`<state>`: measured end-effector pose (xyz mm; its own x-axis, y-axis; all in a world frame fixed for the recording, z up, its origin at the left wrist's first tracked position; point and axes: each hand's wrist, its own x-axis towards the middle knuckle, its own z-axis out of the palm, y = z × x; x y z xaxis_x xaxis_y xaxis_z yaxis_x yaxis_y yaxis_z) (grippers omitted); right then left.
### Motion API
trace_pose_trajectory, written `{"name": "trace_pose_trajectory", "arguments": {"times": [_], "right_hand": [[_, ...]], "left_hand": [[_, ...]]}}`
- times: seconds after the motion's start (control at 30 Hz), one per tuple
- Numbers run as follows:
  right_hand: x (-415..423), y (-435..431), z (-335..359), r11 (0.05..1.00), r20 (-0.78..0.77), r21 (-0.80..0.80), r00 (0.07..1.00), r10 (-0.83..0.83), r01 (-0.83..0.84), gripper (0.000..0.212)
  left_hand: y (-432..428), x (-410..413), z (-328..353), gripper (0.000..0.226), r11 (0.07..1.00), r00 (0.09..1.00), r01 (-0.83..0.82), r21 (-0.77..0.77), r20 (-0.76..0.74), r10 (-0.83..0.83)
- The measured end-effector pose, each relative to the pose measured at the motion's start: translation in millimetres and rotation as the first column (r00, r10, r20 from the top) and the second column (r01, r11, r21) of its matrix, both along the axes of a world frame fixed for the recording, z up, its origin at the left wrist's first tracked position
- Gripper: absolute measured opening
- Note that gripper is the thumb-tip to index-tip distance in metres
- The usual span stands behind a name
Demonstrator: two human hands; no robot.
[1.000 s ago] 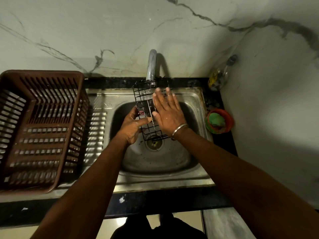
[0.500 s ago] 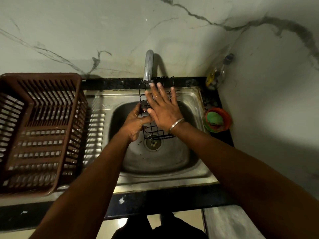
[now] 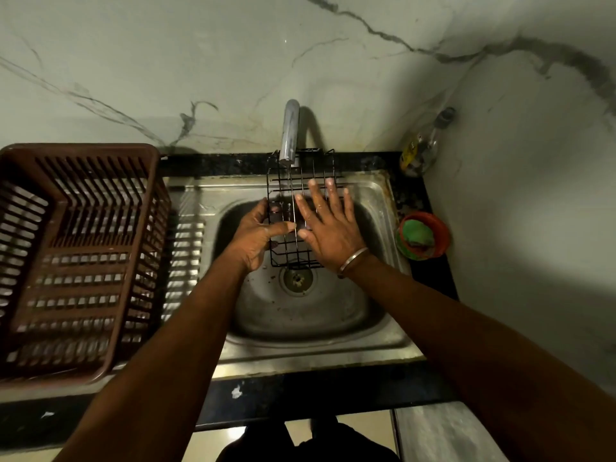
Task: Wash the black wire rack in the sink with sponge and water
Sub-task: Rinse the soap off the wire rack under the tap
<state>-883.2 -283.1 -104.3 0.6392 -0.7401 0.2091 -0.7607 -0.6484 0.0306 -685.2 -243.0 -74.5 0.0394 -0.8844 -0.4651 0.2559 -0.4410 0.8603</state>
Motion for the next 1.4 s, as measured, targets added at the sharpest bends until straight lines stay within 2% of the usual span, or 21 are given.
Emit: {"name": "trace_pose_trajectory", "arguments": {"times": [0.1,0.23,0.33,0.4,0.47,0.5,0.57,0.6,0.63,0.67,0.77,0.87,1.03,1.1,1.17,1.23,1.33,1.4], "right_hand": [[5,1,-1,0.997,-0.022,-0.019,0.997,0.068,-0.069,0.072],[15,-10,7,0.978,0.104,0.051,0.973,-0.208,0.204,0.072],[20,-14,14,0.914,0.190,0.131,0.895,-0.404,0.384,0.074],[23,-15,18,0.875,0.287,0.213,0.828,-0.482,0.435,0.073],[26,-14,23,0.839,0.432,0.343,0.723,-0.540,0.422,0.078],[28,-13,26,0.805,0.494,0.438,0.641,-0.587,0.400,0.085],[29,-12,30,0.723,0.529,0.578,0.501,-0.685,0.378,0.096],[29,-12,31,0.700,0.531,0.600,0.462,-0.711,0.387,0.097],[29,-13,30,0.686,0.542,0.611,0.422,-0.727,0.396,0.097],[30,-12,30,0.674,0.562,0.620,0.372,-0.739,0.403,0.094],[32,-14,30,0.614,0.593,0.661,0.202,-0.780,0.431,0.080],[29,-16,35,0.541,0.555,0.727,0.103,-0.826,0.422,0.071],[15,-21,37,0.470,0.491,0.779,0.062,-0.869,0.414,0.064],[12,-23,38,0.463,0.473,0.776,0.091,-0.876,0.428,0.062],[11,-25,39,0.475,0.469,0.763,0.131,-0.874,0.438,0.060],[12,-27,42,0.482,0.476,0.763,0.132,-0.870,0.431,0.060],[16,-29,42,0.509,0.488,0.748,0.166,-0.857,0.427,0.066],[17,-31,41,0.508,0.485,0.747,0.171,-0.858,0.430,0.067]], "left_hand": [[-4,-4,1,0.068,1.000,1.000,0.006,-0.009,-0.022,-0.006],[-9,-7,3,0.067,1.000,1.000,0.005,-0.020,-0.017,-0.005],[-12,-3,-4,0.062,0.999,0.999,0.009,-0.034,-0.039,-0.010],[-11,-1,-5,0.063,0.999,0.999,-0.002,-0.038,-0.051,0.000],[-13,0,-5,0.071,0.999,0.998,-0.002,-0.036,-0.061,0.000],[-14,2,-5,0.078,0.999,0.999,0.015,-0.035,-0.047,-0.017],[-16,7,-7,0.097,0.997,0.997,0.079,-0.015,0.004,-0.079],[-17,10,-7,0.108,0.993,0.992,0.121,0.003,0.027,-0.121],[-17,11,-6,0.109,0.986,0.984,0.168,0.017,0.054,-0.169],[-17,8,1,0.100,0.981,0.977,0.194,0.013,0.090,-0.195],[-18,-11,15,0.069,0.991,0.946,0.135,-0.005,0.299,-0.127],[-26,-24,19,0.063,0.992,0.861,0.120,-0.042,0.502,-0.082],[-48,-36,20,0.062,0.975,0.626,0.220,-0.015,0.769,-0.129],[-57,-41,25,0.064,0.971,0.514,0.237,-0.030,0.852,-0.100],[-68,-41,30,0.076,0.979,0.416,0.201,-0.027,0.907,-0.061],[-76,-40,33,0.081,0.986,0.414,0.164,-0.013,0.909,-0.057],[-87,-39,36,0.061,0.992,0.493,0.115,0.055,0.864,-0.105],[-93,-37,33,0.048,0.993,0.505,0.076,0.091,0.855,-0.117]]}}
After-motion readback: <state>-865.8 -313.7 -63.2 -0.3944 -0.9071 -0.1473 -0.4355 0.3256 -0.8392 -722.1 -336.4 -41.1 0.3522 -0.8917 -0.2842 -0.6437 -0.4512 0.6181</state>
